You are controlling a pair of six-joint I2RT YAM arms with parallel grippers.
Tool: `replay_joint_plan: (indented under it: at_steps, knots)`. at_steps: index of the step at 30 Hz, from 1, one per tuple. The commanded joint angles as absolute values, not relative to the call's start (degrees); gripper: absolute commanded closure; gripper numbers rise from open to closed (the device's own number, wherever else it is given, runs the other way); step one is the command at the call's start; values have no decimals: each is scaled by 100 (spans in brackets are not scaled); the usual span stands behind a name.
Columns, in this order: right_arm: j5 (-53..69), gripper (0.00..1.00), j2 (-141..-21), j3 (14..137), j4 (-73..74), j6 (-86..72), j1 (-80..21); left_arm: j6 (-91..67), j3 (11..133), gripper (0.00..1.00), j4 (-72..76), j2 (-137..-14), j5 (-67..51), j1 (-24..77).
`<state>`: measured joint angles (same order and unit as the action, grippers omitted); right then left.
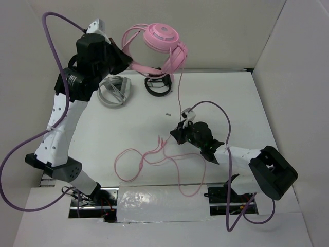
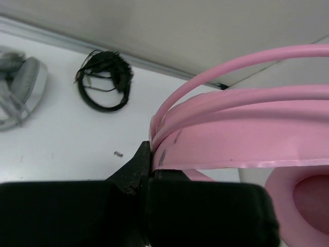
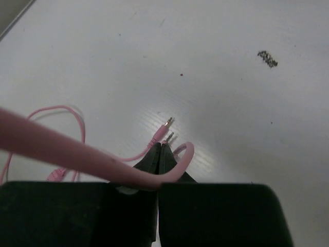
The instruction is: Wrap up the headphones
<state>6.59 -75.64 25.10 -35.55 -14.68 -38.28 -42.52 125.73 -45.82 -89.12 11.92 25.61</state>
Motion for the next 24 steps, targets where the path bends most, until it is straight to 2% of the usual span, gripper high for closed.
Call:
replay_joint_plan:
  at_steps: [1,3,8,18,24]
  knots:
    - [284,100,-7295,2820,-2797,-1722,-4007,-5193,12621,100,-4613,-9096,1311,2268]
    - [72,100,-7304,2996,-2071,-2010,-4034,-5378,12481,100,-4754,-9236,1125,2145]
    - [-860,100,-7207,3260,-1293,-2276,-4052,-5747,11760,100,-4631,-9228,888,2144]
    - [-1196,100,-7514,4850,710,-1934,-4736,-6862,11830,100,-5633,-9738,1397,2171]
    - [-1238,100,-7533,4800,642,-1608,-5273,-6961,11830,100,-5819,-9844,1503,2188]
